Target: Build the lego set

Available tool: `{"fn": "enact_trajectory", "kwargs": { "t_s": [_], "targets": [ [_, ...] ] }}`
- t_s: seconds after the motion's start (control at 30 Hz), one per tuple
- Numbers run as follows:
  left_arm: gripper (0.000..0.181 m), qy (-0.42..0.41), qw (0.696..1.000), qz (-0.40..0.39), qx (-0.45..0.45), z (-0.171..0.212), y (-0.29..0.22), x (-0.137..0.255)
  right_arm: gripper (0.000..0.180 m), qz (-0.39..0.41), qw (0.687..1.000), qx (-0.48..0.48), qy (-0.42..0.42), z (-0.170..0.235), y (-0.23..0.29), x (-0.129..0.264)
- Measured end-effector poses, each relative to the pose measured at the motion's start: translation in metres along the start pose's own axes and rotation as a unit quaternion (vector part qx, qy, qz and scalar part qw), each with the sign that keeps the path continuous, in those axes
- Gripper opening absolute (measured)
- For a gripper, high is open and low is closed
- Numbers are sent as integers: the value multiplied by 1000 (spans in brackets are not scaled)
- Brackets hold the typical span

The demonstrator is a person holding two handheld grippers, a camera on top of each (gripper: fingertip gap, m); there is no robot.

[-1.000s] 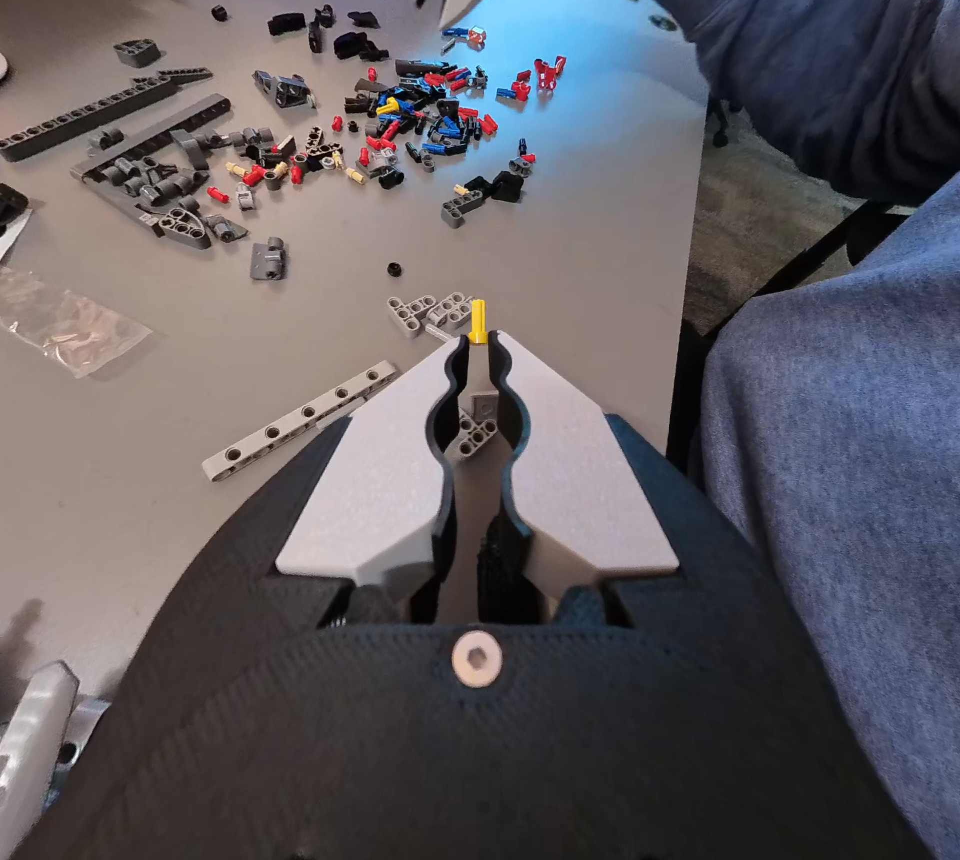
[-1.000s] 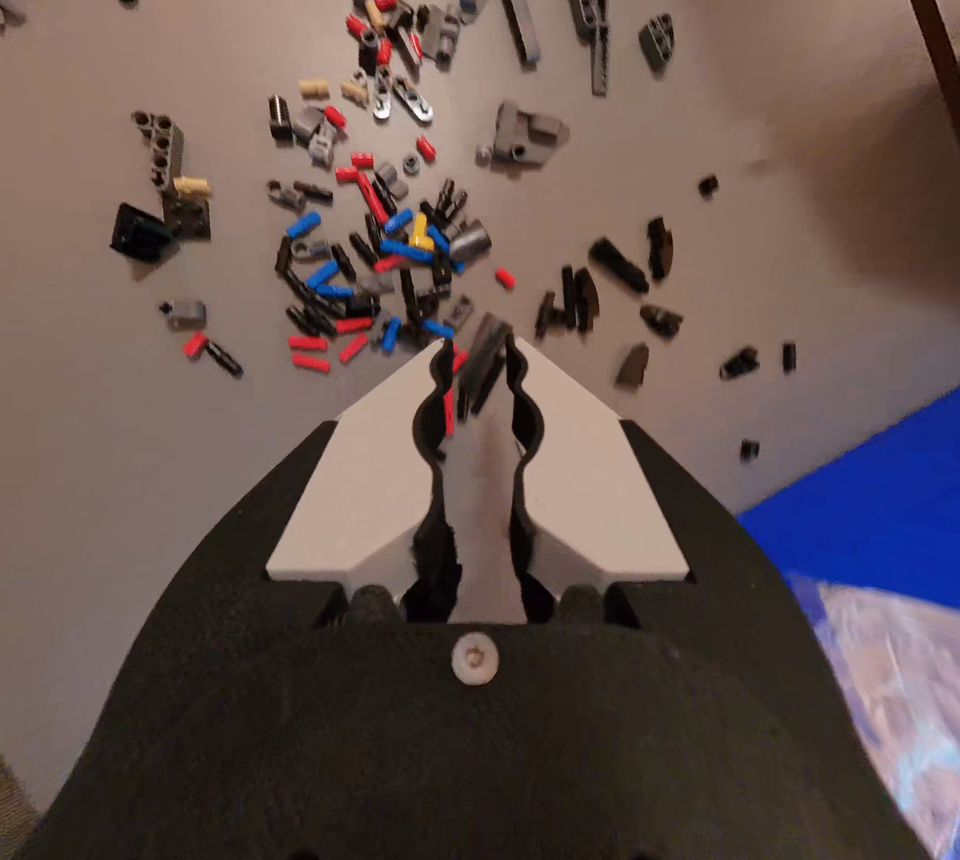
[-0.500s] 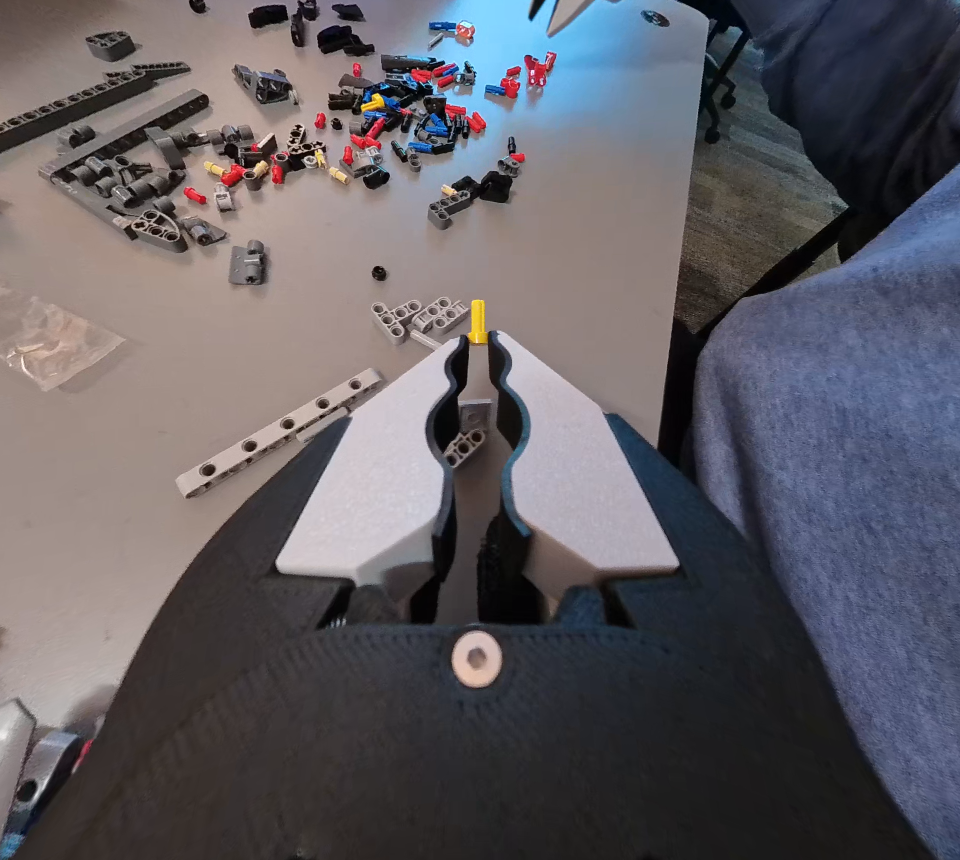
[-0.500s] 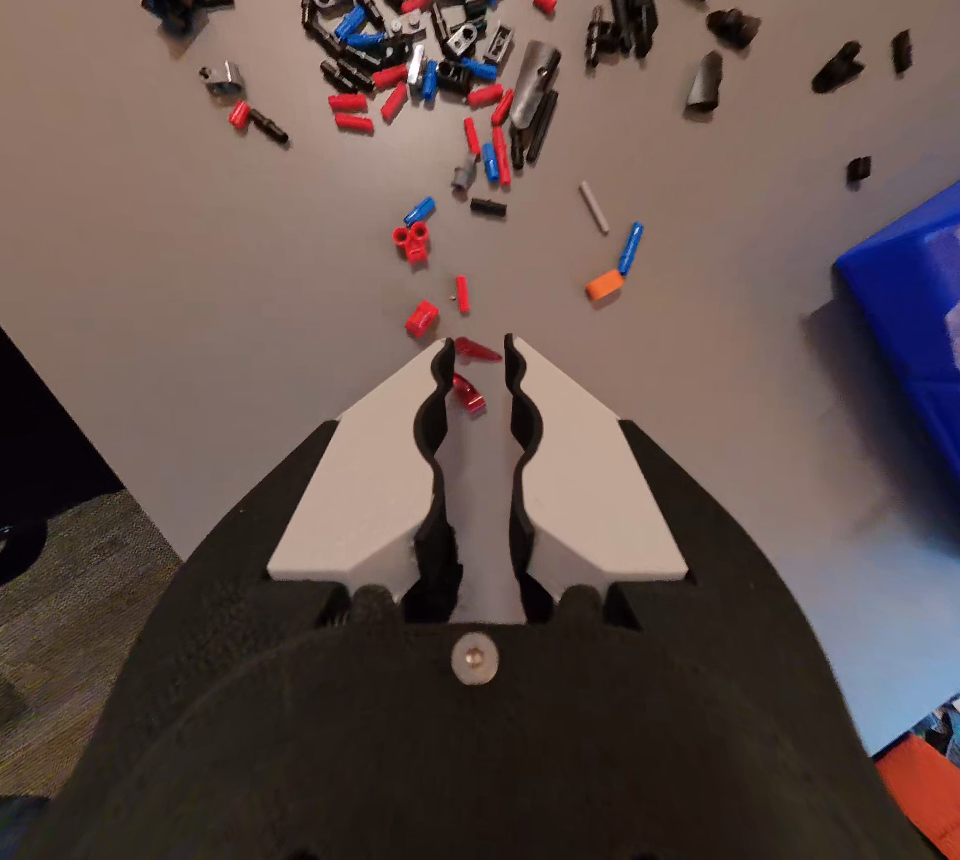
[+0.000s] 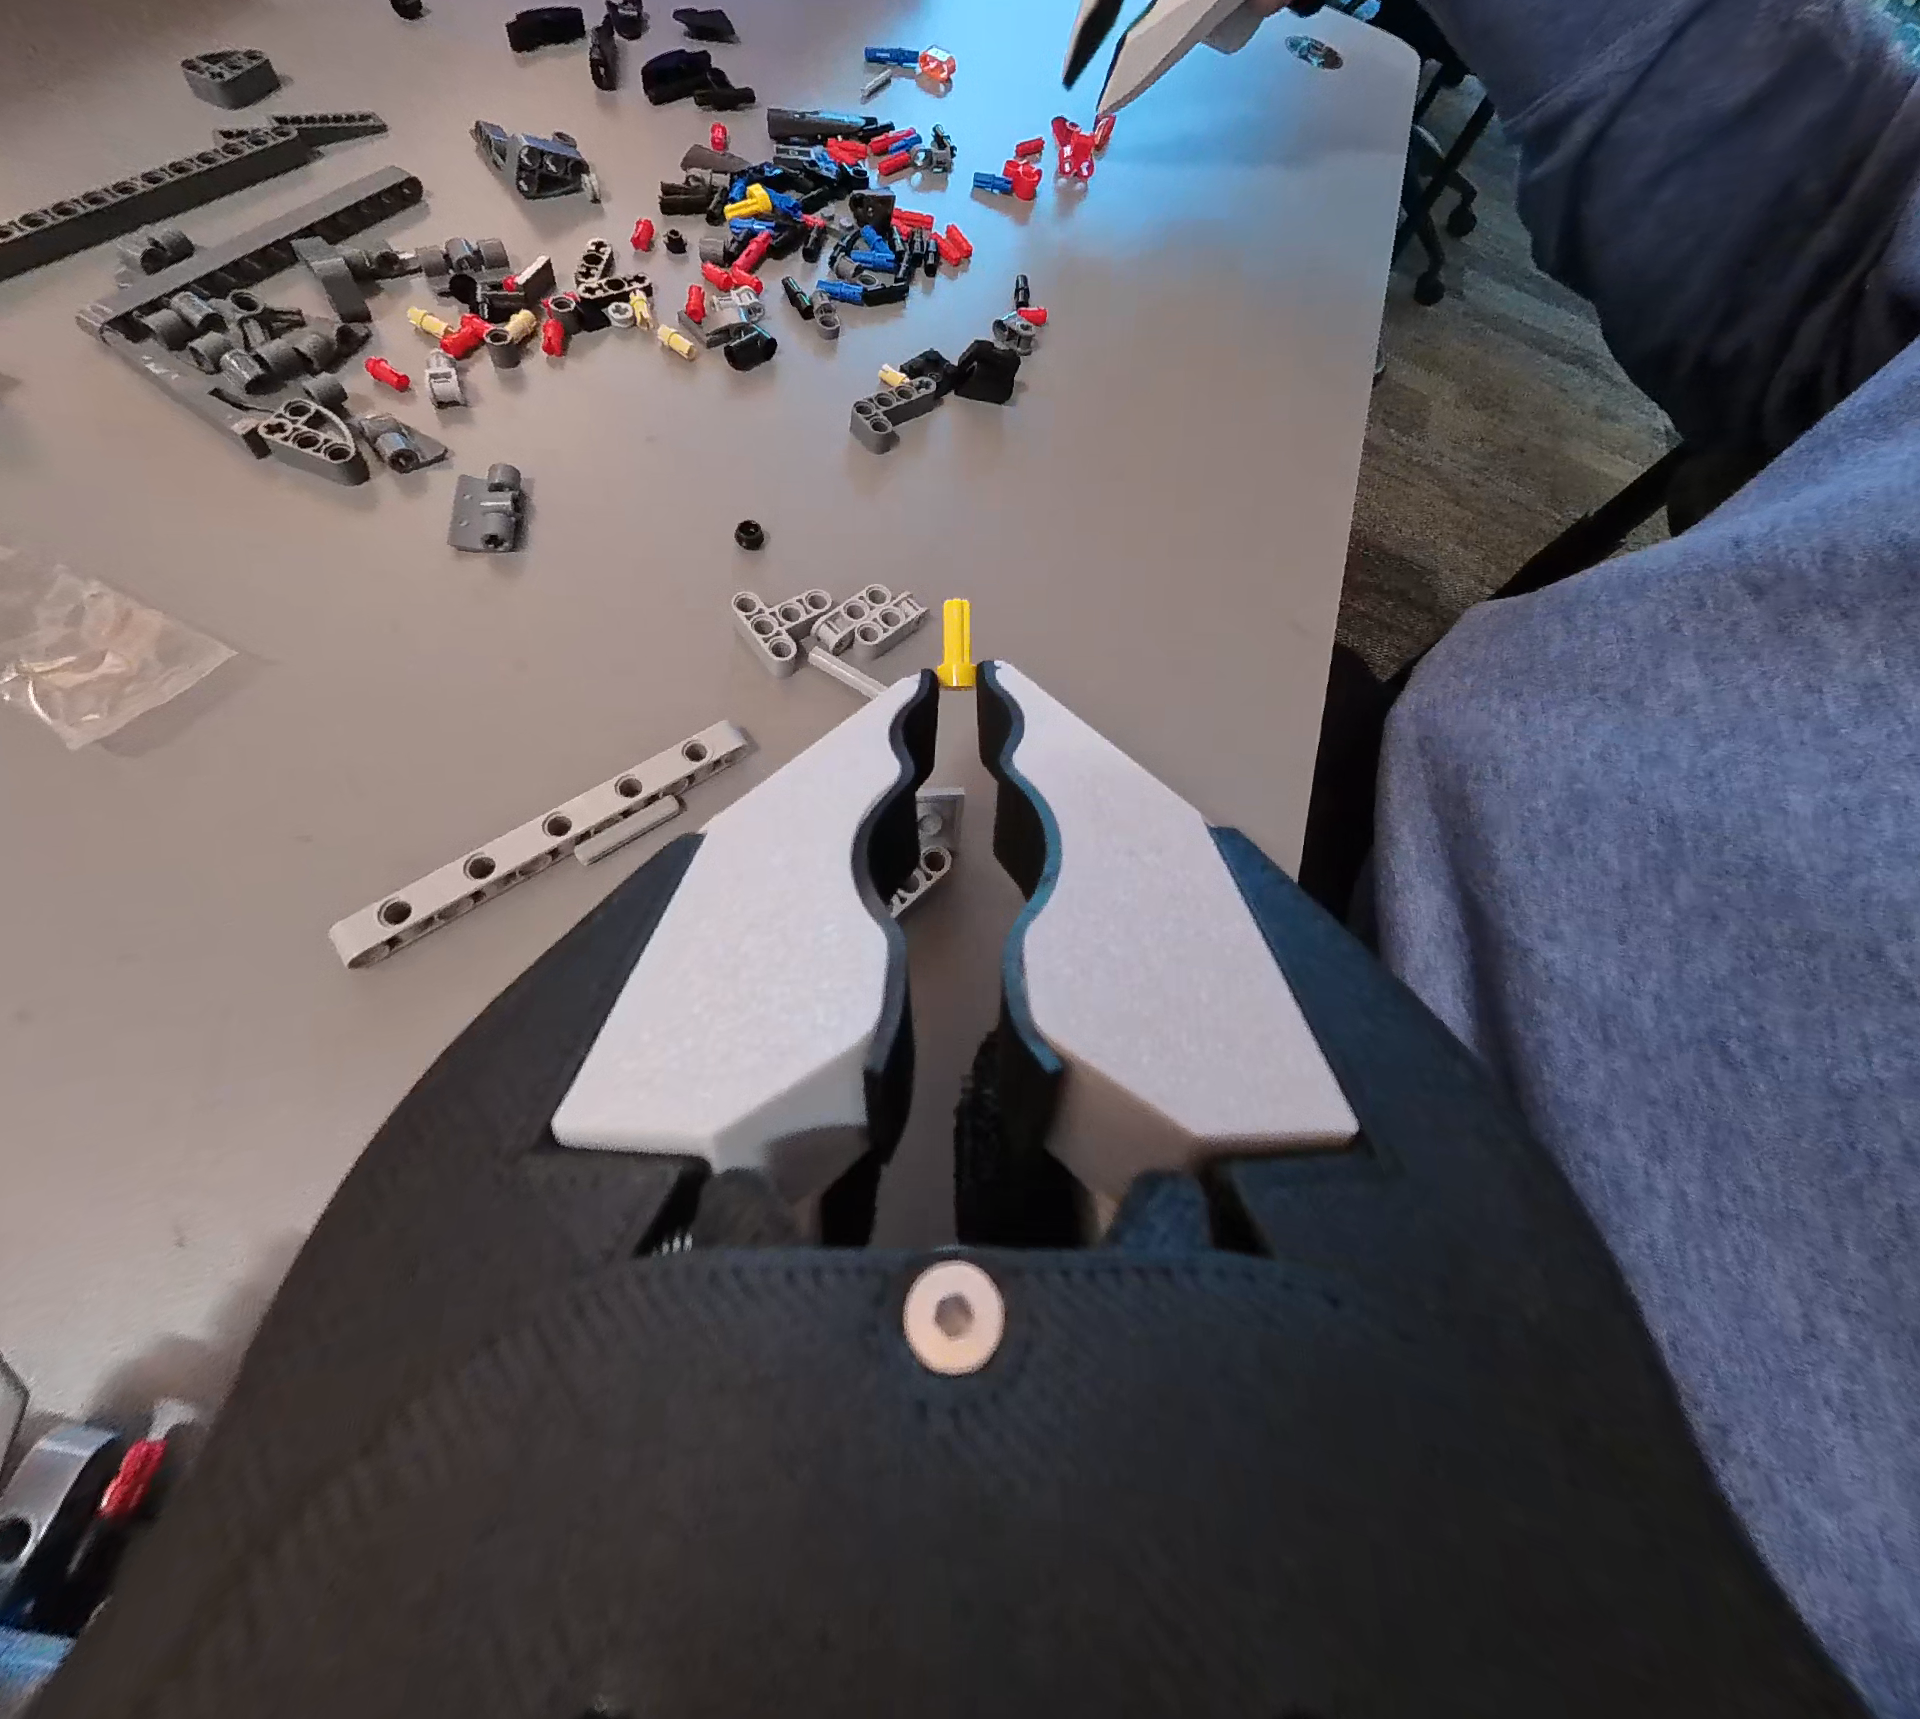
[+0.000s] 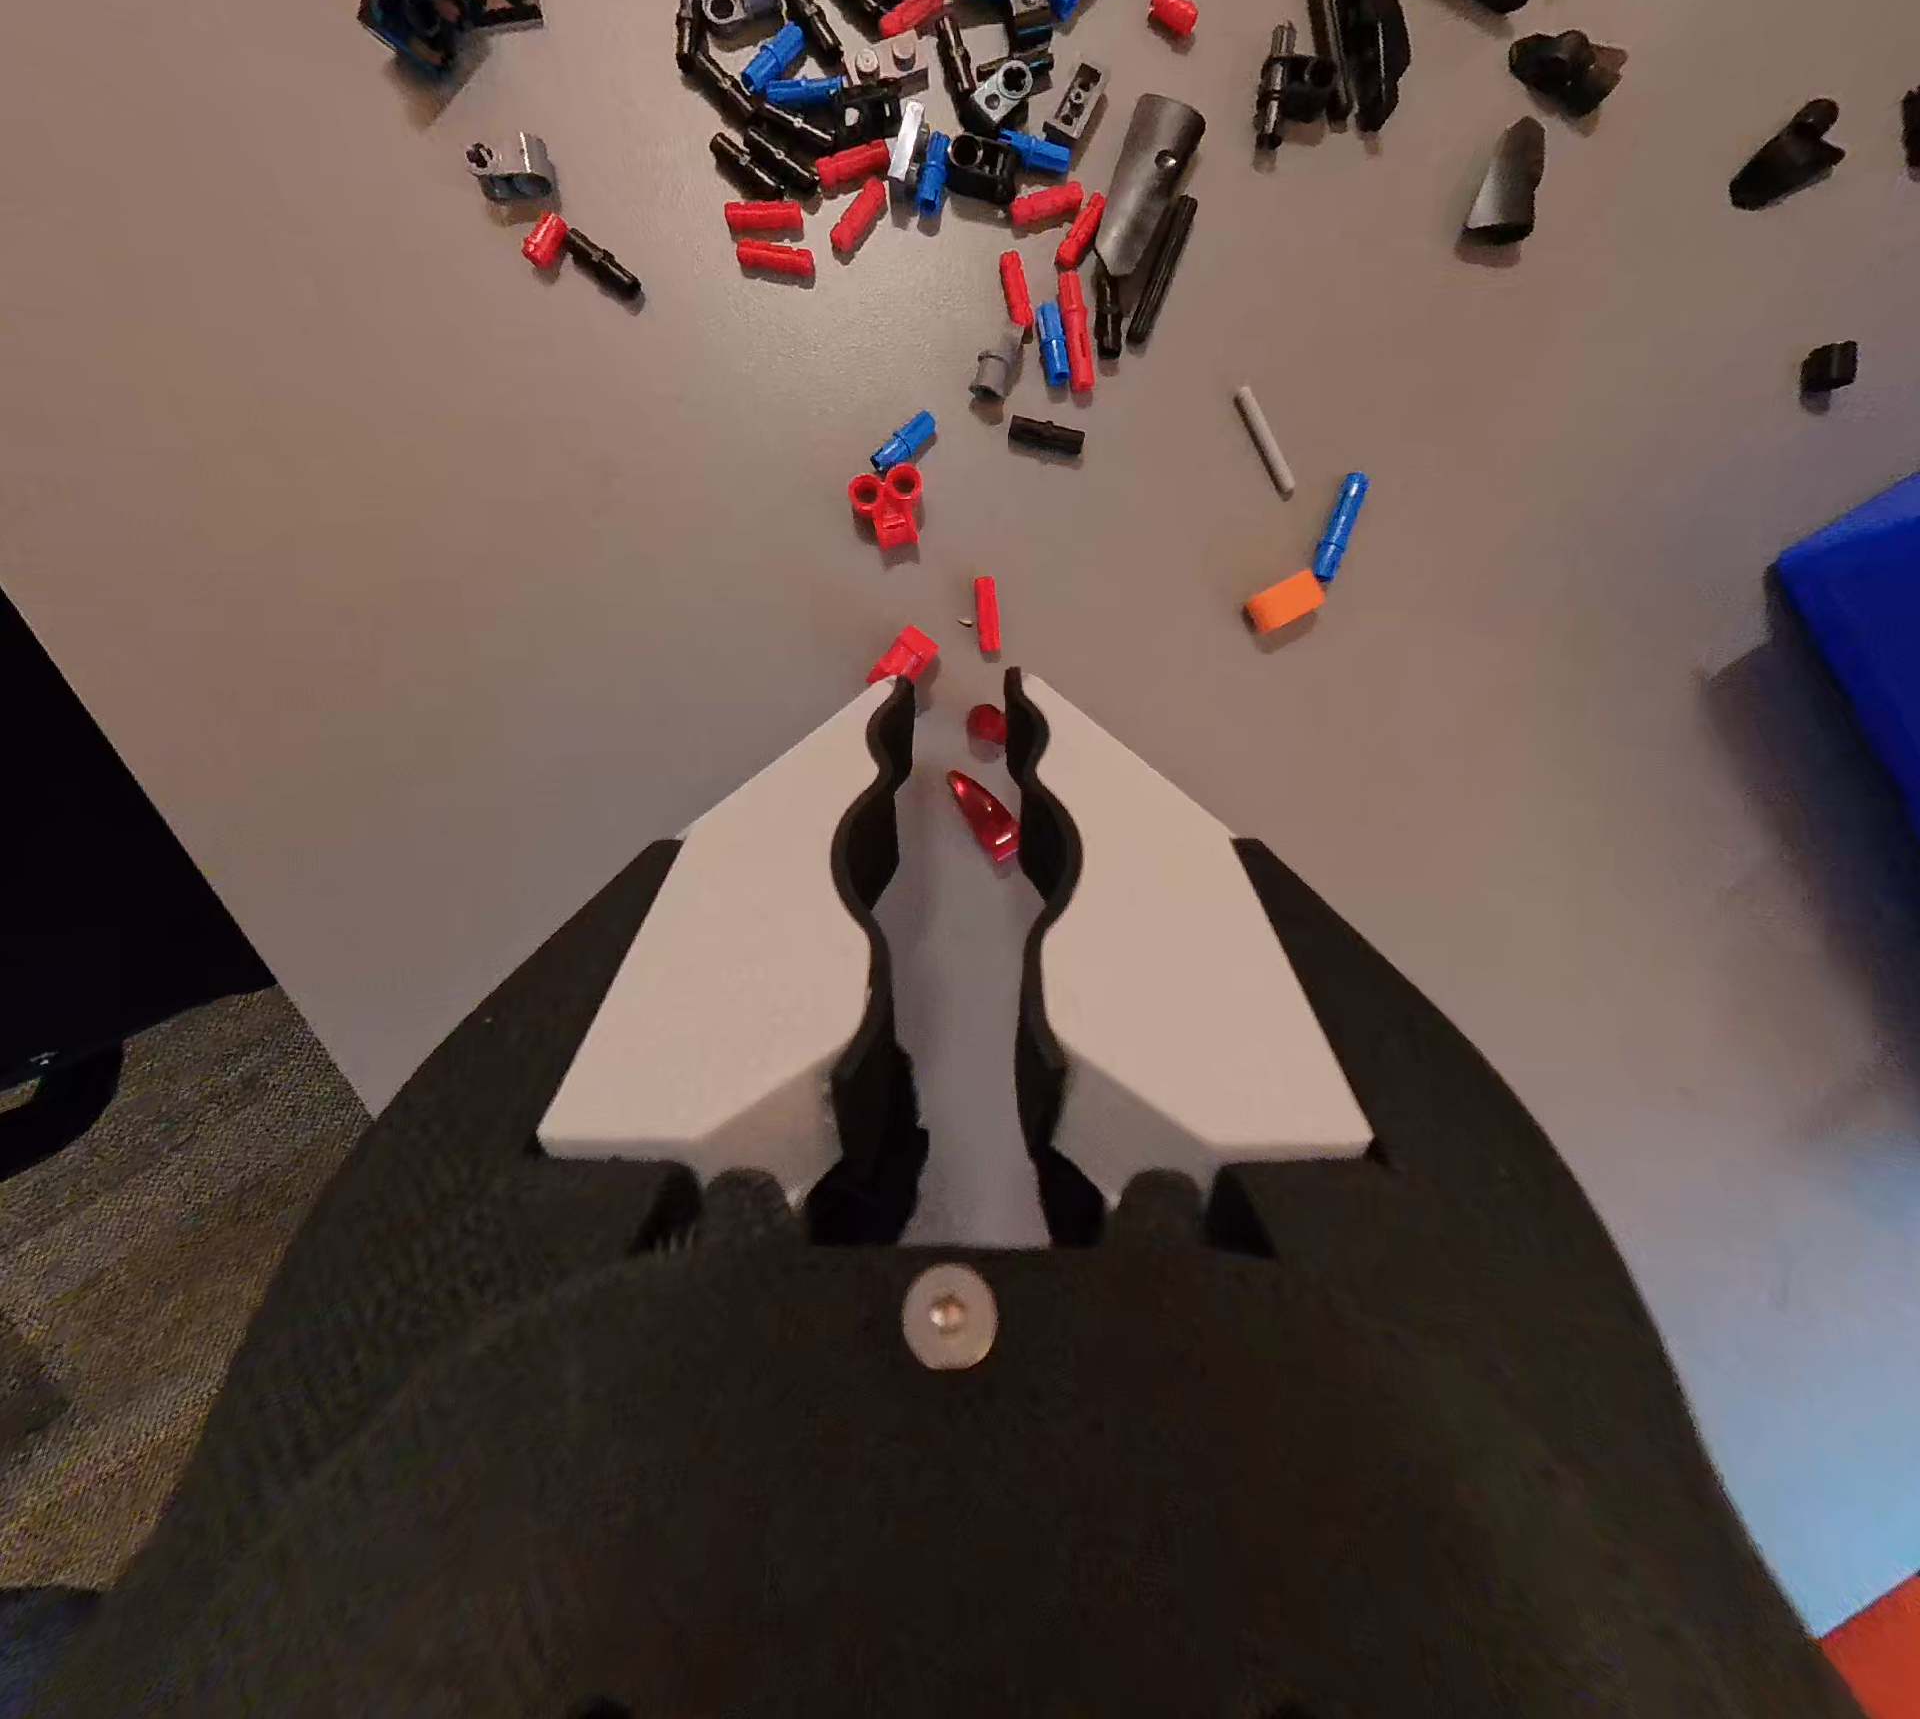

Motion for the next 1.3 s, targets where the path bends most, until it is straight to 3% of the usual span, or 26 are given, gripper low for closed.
{"fn": "enact_trajectory", "kwargs": {
  "t_s": [1.07, 1.3],
  "targets": [
    [6, 1, 1000, 3, 17, 8, 0, -1, 14, -2, 999, 40, -21, -29, 8, -10],
    [6, 2, 1000, 4, 19, 9, 0, -3, 20, -3, 996, 63, -55, -56, 16, -12]
  ]
}}
Point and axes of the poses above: each gripper's, where its closed fingertips meet, x back along the fingers, z out of its underside, y = z × x across the jaws, the point moved 4 cm from there along x, back along the fingers, and after that the axes turned 14 degrees about y, right-handed, at the moved point
